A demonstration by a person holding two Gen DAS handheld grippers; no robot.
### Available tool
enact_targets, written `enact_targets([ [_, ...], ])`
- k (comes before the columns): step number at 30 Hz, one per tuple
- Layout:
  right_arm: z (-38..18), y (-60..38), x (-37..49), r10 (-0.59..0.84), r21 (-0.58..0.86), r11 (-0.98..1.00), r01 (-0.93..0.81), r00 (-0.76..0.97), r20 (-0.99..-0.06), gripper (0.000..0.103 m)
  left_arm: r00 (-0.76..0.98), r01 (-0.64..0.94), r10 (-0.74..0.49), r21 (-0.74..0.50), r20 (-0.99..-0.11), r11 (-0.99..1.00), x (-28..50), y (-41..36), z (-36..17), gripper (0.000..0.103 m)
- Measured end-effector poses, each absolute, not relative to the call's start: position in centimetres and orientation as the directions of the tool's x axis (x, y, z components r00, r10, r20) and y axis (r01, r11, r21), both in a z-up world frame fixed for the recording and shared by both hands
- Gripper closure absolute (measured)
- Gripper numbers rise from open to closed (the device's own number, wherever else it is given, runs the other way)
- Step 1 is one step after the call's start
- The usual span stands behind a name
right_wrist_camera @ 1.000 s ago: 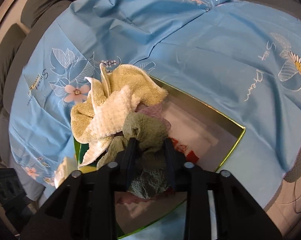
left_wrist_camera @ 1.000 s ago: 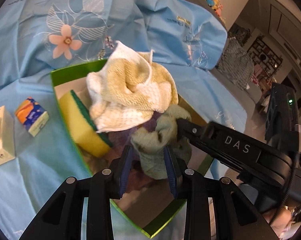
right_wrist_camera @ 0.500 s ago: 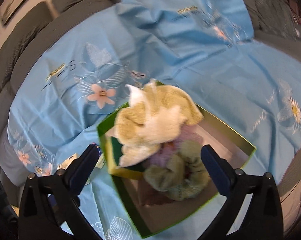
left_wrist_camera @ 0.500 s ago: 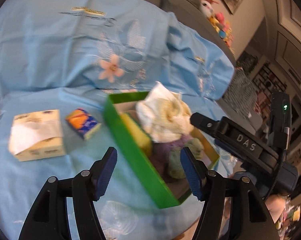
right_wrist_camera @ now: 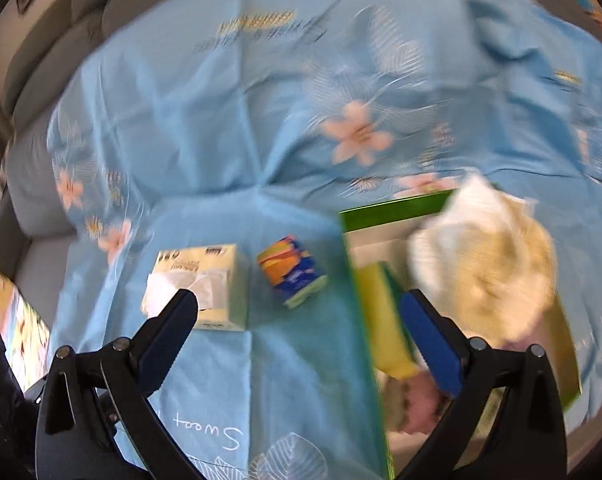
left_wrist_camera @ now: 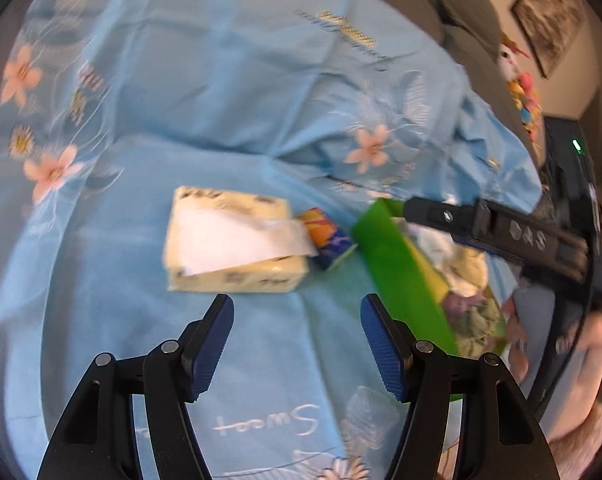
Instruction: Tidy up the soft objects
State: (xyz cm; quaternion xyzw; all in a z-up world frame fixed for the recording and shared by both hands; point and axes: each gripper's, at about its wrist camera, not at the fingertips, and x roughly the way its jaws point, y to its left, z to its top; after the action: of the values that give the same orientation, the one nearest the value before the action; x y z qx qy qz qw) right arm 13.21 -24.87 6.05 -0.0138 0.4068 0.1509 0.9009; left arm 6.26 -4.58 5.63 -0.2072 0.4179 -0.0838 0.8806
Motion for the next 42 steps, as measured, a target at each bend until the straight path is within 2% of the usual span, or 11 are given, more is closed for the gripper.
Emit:
enact_targets([
  [6, 3.4, -19.7, 18.7, 0.238, 0.040, 0.927, -0.374, 0.499, -0.833, 0.012, 0.605, -0.079, -0.322, -0.457, -0.728, 0.886, 6.7, -2.6, 2.5, 0.037],
  [10, 0.4, -17.9, 22.1, 0.126, -0.048, 0.928, -0.370, 0.432, -0.893, 0.021, 0.582, -0.103, -0.332, -0.473, -0.742, 0.875, 6.8, -1.5, 1.0, 0.037],
  [14, -1.7, -17.0, 23.9, 0.089, -0.074, 0.908, -0.413, 0.362, -0.928, 0.021, 0.587, -0.127, -0.338, -0.496, -0.736, 0.859, 6.6, -0.4, 0.8, 0.037],
  [21, -3.1, -15.3, 25.1, 0.001, -0.173, 0.879, -0.444, 0.364, -0.931, 0.021, 0.593, -0.120, -0.330, -0.486, -0.734, 0.866, 6.0, -0.5, 1.1, 0.037],
  [26, -3.3, -14.5, 26.2, -0.011, -0.168, 0.865, -0.473, 0.317, -0.948, 0.021, 0.591, -0.119, -0.347, -0.504, -0.728, 0.855, 5.9, -0.5, 0.9, 0.037],
  [30, -3.4, -14.0, 27.5, -0.065, -0.193, 0.857, -0.478, 0.271, -0.960, 0.032, 0.588, -0.115, -0.351, -0.506, -0.728, 0.855, 5.9, -0.6, 0.9, 0.037],
  [33, -3.2, -13.9, 27.8, -0.071, -0.200, 0.838, -0.509, 0.262, -0.962, 0.031, 0.586, -0.110, -0.359, -0.511, -0.726, 0.852, 5.9, -0.7, 0.8, 0.037],
  [39, -4.9, -12.3, 28.8, -0.194, -0.304, 0.793, -0.528, 0.254, -0.948, 0.028, 0.582, -0.102, -0.362, -0.507, -0.728, 0.856, 5.9, -1.1, 0.7, 0.037],
  [41, -4.5, -12.2, 29.1, -0.178, -0.297, 0.805, -0.513, 0.267, -0.947, 0.040, 0.582, -0.103, -0.362, -0.508, -0.728, 0.855, 5.9, -1.0, 0.6, 0.037],
  [42, -4.2, -12.4, 29.5, -0.174, -0.303, 0.807, -0.506, 0.286, -0.942, 0.052, 0.581, -0.107, -0.361, -0.508, -0.729, 0.854, 5.9, -1.0, 0.6, 0.037],
])
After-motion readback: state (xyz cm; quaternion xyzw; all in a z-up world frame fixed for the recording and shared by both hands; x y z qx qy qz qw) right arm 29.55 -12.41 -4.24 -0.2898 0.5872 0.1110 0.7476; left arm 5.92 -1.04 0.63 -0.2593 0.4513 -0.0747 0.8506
